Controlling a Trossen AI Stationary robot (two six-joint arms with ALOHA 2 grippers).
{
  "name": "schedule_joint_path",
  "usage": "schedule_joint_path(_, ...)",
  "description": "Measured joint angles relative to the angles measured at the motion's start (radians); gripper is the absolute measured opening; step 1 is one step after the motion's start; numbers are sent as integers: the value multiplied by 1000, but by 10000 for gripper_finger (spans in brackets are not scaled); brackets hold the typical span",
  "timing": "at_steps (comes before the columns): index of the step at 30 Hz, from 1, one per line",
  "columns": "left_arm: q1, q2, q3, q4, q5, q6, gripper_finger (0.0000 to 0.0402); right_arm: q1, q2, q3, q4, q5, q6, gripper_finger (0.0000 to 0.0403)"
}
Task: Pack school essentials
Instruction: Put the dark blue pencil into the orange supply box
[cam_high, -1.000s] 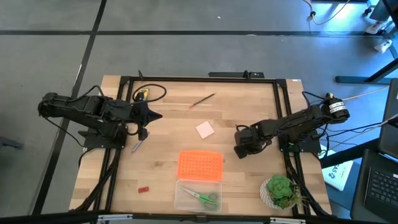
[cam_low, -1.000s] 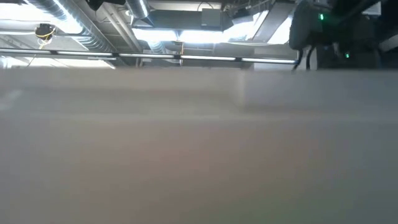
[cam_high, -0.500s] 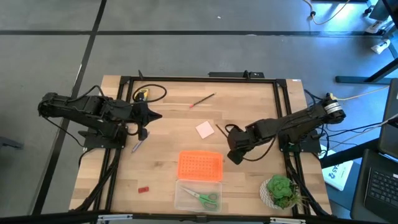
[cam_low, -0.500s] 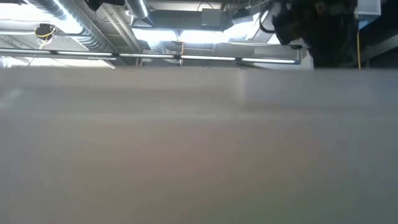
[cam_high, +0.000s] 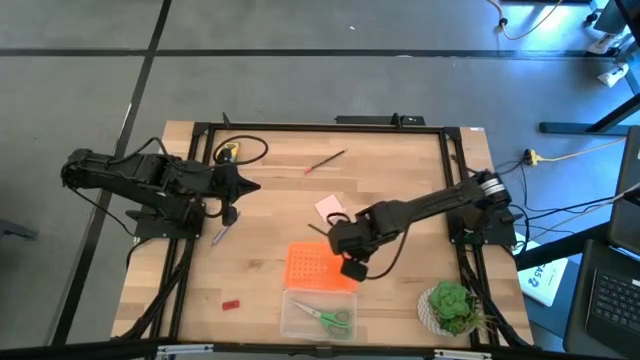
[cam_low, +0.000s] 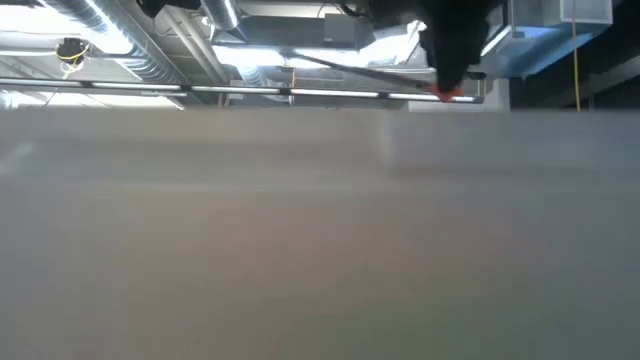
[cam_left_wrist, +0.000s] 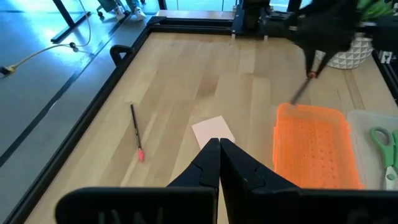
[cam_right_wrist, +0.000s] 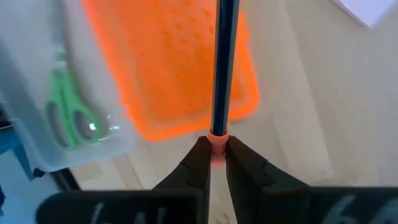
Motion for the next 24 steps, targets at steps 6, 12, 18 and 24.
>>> schedule_joint_path(6, 0, 0, 0, 0, 33, 0, 0, 35, 101, 183, -56, -3, -4, 38)
schedule_joint_path(12, -8, 0, 0, 0, 84, 0, 0, 93, 170, 266, -52, -43, 28, 38)
schedule_joint_path(18, -37, 0, 0, 0, 87, 0, 0, 157, 236, 273, 10, -104, 65, 39)
schedule_joint_path(24, -64, 0, 0, 0, 87, 0, 0, 205, 295, 273, 80, -115, 82, 40)
